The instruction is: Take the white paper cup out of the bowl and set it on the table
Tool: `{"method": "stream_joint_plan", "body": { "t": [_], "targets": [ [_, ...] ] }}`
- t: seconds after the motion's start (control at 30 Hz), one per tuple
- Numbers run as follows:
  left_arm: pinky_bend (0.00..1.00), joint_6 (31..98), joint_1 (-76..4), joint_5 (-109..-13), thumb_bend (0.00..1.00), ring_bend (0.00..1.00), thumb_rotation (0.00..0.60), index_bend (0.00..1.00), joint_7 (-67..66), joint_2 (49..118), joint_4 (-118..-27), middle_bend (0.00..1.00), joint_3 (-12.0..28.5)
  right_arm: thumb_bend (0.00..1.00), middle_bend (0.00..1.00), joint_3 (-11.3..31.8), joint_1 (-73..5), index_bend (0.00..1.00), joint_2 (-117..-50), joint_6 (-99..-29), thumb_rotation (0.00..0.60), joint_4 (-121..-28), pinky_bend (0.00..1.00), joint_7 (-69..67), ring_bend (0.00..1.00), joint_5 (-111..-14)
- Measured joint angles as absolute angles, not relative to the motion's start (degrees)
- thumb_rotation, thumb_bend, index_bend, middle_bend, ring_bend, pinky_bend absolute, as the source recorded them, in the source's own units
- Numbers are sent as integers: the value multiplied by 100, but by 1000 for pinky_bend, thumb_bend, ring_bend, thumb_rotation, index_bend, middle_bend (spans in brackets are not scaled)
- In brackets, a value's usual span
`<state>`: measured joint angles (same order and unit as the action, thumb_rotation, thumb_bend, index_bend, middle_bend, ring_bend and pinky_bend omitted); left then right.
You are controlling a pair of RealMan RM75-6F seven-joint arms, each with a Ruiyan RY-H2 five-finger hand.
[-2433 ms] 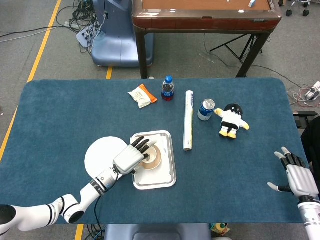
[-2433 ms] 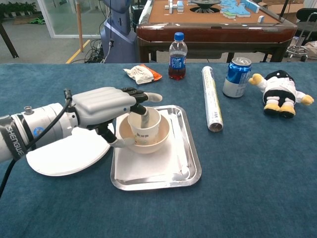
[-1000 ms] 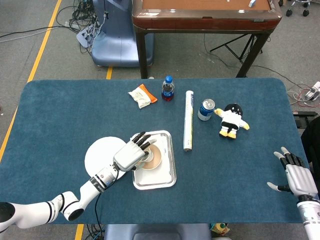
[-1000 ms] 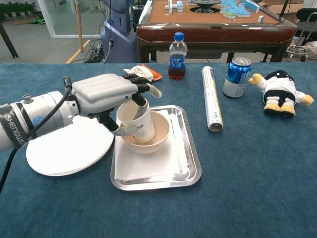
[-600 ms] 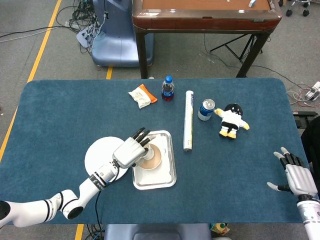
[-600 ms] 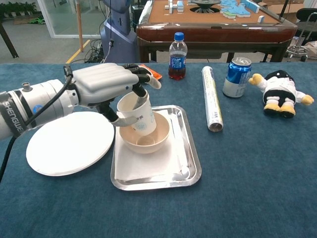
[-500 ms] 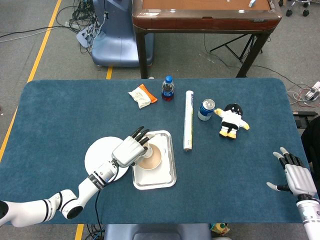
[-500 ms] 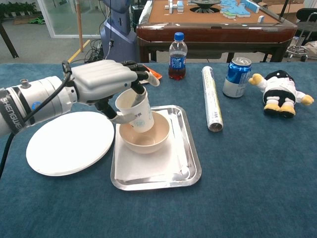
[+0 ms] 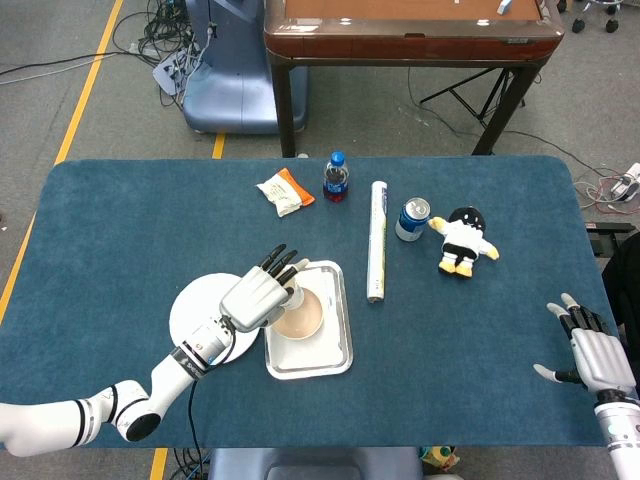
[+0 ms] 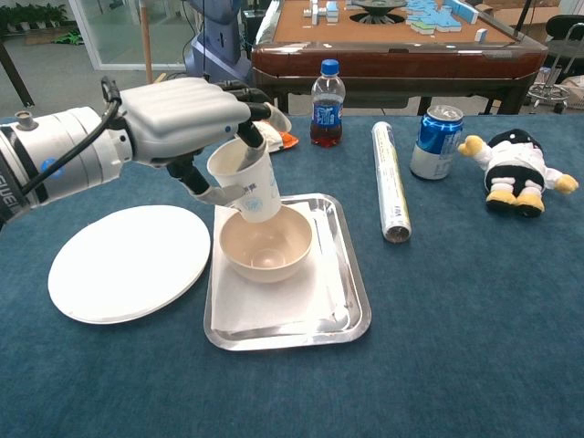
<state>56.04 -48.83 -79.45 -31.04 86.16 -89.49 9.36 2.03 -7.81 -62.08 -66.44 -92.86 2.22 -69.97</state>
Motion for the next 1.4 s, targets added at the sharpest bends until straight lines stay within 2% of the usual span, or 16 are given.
{"method": "stream_joint_plan", "body": {
  "t": [0.2, 1.4],
  "targets": [
    [0, 5479, -4995, -7831, 319, 0, 600, 598, -3174, 8649, -8894, 138, 957, 203, 0, 206, -753, 0, -6195, -6697, 600, -9310, 0, 212, 0, -7005],
    [0, 4715, -5899, -7864, 319, 0, 600, 597, -1500, 9186, -6321, 141, 1161, 203, 0, 280, -1007, 0, -6325, -6035, 600, -8996, 0, 176, 0, -6497]
  ]
}}
